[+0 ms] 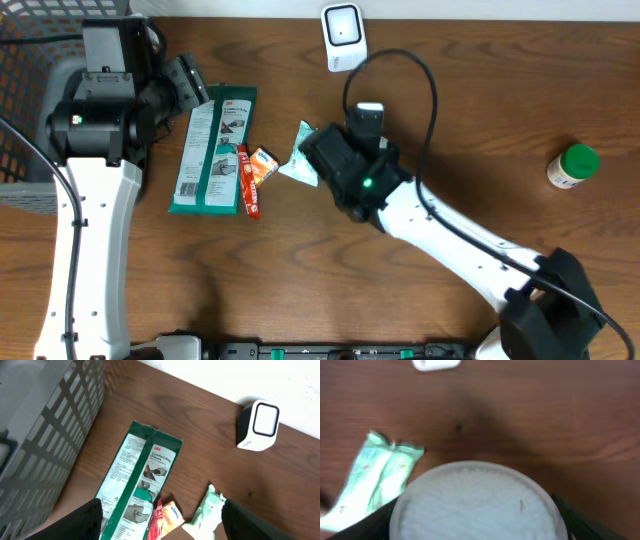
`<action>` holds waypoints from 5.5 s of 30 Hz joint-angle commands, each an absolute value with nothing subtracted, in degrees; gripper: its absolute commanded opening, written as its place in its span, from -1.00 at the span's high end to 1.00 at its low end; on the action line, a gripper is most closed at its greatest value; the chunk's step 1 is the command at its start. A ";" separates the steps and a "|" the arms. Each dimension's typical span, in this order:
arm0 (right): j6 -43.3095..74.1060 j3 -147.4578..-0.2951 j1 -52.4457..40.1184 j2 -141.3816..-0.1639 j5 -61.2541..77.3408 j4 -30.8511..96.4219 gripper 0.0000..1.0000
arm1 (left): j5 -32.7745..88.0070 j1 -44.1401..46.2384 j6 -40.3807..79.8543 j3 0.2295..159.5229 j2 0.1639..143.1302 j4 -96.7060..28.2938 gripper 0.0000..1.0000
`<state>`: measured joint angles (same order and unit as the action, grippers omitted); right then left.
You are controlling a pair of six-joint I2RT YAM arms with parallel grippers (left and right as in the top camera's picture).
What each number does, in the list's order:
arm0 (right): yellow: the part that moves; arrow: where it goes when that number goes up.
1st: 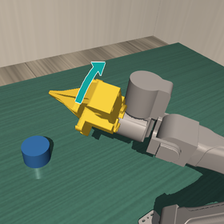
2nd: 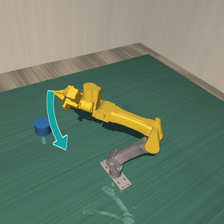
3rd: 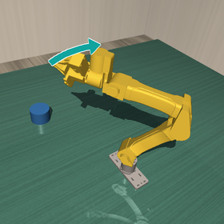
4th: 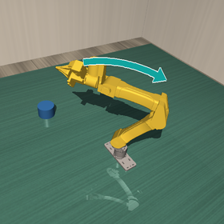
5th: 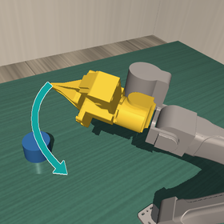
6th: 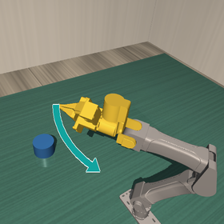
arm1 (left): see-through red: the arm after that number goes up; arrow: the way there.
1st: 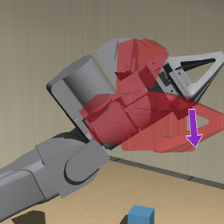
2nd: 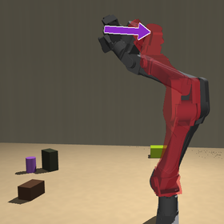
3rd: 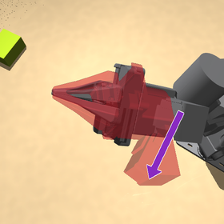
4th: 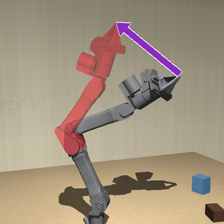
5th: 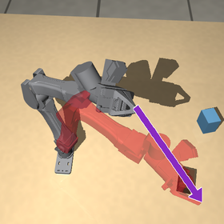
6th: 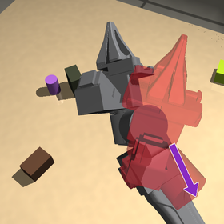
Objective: Scan the item barcode
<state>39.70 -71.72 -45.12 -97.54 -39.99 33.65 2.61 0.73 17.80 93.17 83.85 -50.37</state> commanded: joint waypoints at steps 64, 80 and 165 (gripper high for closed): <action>21.80 -84.60 -20.36 -102.83 -1.76 56.75 -0.99 | 2.09 0.38 17.69 93.60 83.96 -50.28 -0.54; 27.70 -84.51 -24.38 -109.80 -1.30 56.21 -0.99 | 2.09 0.38 17.69 93.60 83.96 -50.28 -0.54; 85.27 -79.79 -25.61 -109.84 -3.57 48.62 -0.96 | 2.09 0.38 17.69 93.60 83.96 -50.28 -0.54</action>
